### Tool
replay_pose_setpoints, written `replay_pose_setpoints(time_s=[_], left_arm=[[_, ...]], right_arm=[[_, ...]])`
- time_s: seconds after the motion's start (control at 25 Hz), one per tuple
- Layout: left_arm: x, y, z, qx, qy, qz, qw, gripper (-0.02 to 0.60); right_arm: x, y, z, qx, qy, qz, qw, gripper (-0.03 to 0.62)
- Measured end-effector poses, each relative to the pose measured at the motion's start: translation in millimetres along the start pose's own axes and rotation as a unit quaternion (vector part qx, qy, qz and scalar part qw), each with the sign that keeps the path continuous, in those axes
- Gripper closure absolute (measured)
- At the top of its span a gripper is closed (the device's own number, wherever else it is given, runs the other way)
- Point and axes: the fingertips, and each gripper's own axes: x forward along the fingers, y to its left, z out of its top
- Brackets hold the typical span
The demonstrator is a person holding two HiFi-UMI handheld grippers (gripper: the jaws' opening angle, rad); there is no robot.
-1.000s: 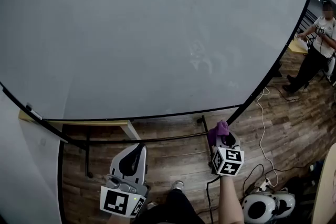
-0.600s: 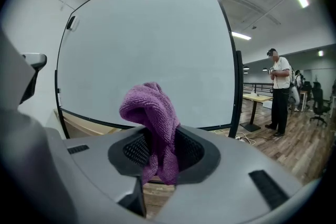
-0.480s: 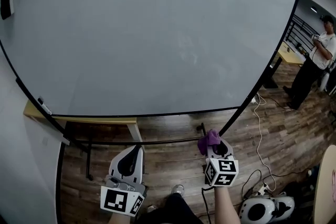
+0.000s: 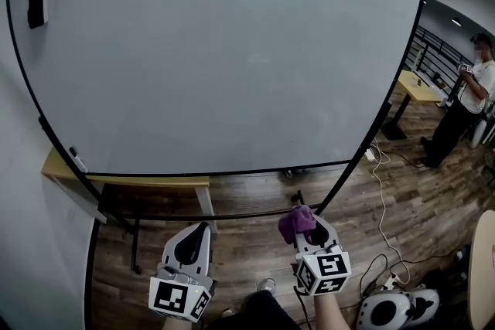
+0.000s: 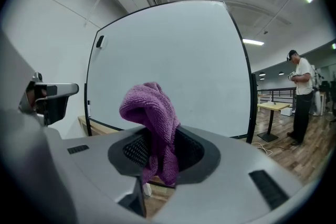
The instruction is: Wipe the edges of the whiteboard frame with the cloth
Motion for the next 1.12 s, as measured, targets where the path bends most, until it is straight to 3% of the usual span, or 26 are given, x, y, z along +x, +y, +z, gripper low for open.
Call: replay_pose_setpoints(time_s=[0.24, 0.6, 1.12], left_arm=[[-20, 5, -2, 0.006, 0.006, 0.005, 1.0000, 0.565], [-36, 13, 5, 0.017, 0.008, 0.035, 0.9992, 0.565], [-72, -45, 31, 0.038, -0.010, 0.093, 0.9949, 0.565]], right_arm=[[-20, 32, 14, 0.007, -0.025, 0.028, 0.999, 0.484], [-35, 45, 29, 0.016, -0.045, 0.069, 0.996, 0.484], [-98, 17, 49, 0.000, -0.067, 0.115, 0.991, 0.480]])
